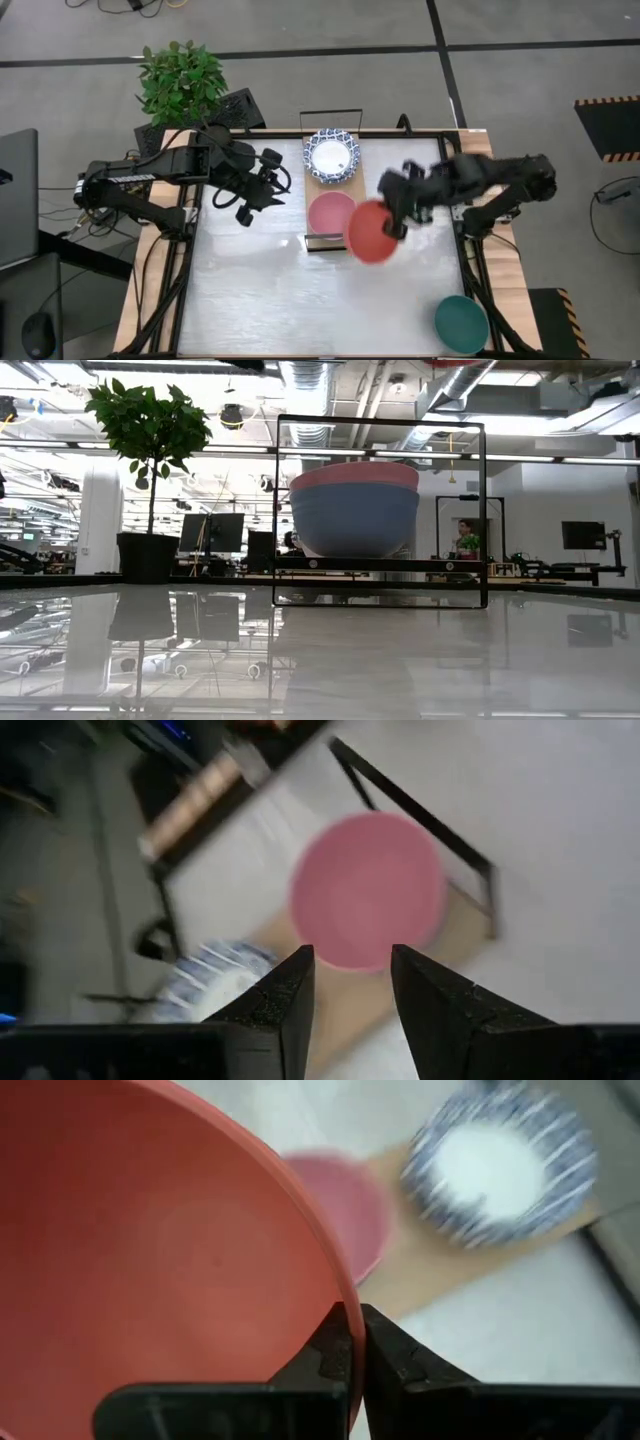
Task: Place and stack bowls onto a shelf
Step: Stack the orange bowl on top of the pink bowl on the shelf
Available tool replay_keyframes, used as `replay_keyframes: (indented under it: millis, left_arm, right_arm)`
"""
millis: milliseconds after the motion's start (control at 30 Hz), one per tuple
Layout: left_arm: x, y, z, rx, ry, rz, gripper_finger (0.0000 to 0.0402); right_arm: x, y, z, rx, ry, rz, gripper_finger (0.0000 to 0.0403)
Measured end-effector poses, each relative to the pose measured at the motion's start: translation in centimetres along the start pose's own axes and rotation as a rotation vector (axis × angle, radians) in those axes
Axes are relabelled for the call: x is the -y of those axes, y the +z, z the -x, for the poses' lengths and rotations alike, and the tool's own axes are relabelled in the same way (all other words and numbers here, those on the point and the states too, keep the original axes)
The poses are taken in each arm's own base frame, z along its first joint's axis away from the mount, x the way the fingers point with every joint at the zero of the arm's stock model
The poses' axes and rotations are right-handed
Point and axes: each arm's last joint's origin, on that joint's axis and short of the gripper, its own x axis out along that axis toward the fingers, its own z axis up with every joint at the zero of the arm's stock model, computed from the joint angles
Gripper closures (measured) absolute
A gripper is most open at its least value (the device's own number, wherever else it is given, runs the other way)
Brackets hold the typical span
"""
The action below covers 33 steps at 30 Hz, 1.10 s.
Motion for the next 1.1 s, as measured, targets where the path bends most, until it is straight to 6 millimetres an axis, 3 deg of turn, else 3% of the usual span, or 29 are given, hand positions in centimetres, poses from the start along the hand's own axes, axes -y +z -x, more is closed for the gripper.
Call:
replay_keyframes:
  millis: [133, 400, 700, 800, 900, 1100]
  left_arm:
    - [-0.8, 0.6, 0.1, 0.033, 0.115, -0.122, 0.0278]
    - [-1.6, 0.8, 0.2, -0.088, 0.264, -0.547, 0.0278]
    - [-1.8, 1.6, -0.2, -0.056, 0.293, -0.779, 0.0278]
    - [-2.3, 2.1, -0.7, -0.015, 0.357, -0.650, 0.0278]
    - [-2.7, 2.3, -0.6, -0.008, 0.436, -0.395, 0.0278]
    - [-3.8, 2.5, -0.1, 0.122, 0.659, 0.413, 0.0278]
  right_arm:
    - [3.4, 2.1, 0.3, 0.048, -0.028, 0.022, 0.0376]
    - [8.8, 4.2, -1.9, -0.017, 0.027, -0.031, 0.0376]
    - [10.3, 7.1, -7.3, -0.022, 0.158, 0.019, 0.0376]
    - [9.9, 7.3, -9.2, -0.071, 0.160, 0.043, 0.0375]
    - [9.7, 7.4, -10.5, -0.106, 0.160, 0.065, 0.0374]
    - [9.2, 7.8, -11.2, -0.069, 0.012, 0.062, 0.0374]
